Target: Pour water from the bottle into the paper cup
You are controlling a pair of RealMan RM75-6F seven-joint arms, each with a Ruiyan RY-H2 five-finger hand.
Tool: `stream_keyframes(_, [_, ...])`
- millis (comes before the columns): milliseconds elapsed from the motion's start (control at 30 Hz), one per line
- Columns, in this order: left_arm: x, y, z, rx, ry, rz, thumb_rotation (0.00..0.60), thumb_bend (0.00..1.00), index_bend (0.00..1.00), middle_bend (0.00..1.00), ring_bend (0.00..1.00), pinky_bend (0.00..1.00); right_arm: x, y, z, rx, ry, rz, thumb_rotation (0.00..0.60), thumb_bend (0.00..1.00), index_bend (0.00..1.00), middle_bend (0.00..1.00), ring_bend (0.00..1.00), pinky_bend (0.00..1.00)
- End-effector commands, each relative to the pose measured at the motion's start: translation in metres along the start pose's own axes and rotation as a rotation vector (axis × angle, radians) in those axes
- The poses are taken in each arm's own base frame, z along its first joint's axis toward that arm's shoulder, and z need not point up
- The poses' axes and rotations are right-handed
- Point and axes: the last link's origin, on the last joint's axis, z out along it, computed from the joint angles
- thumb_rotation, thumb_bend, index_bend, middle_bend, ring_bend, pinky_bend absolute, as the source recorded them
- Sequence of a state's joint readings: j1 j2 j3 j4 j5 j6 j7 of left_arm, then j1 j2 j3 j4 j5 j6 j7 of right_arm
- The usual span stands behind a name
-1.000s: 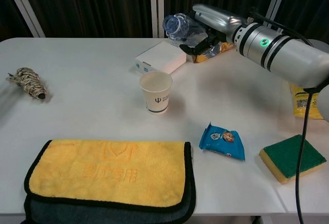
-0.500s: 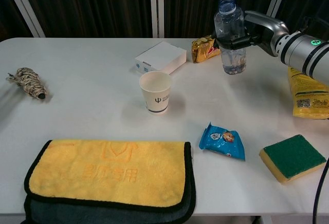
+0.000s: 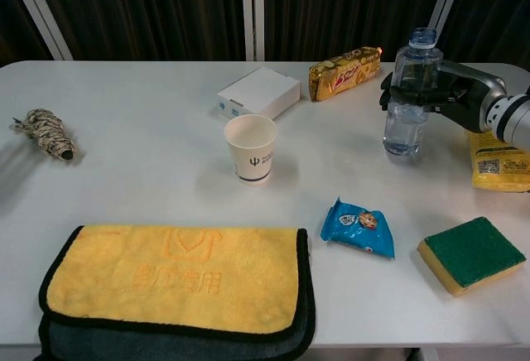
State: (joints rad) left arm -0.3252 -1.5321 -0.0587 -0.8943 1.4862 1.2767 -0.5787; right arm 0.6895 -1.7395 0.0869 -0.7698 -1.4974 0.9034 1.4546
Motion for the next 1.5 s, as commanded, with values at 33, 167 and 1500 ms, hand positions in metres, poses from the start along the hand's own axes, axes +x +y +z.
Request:
stream_keyframes(33, [-0.002,0.000,0.000,-0.006,0.002,-0.004,0.600,0.10,0.11,0.11,0.05,0.17,-0.003,0.009,-0.005,0.005,-0.028,0.005,0.600,0.46,0.82,0.58,0.39,0.36])
stream_keyframes(167, [-0.004,0.000,0.001,-0.009,0.002,0.001,0.600,0.10,0.11,0.11,0.05,0.17,-0.004,0.014,-0.004,0.012,-0.036,0.017,0.600,0.45,0.82,0.58,0.39,0.36])
stream_keyframes(1500, [-0.005,-0.001,0.003,-0.016,0.013,0.026,0.600,0.10,0.11,0.11,0.05,0.17,0.005,0.023,-0.023,0.066,-0.075,-0.157,0.600,0.08,0.00,0.09,0.00,0.05])
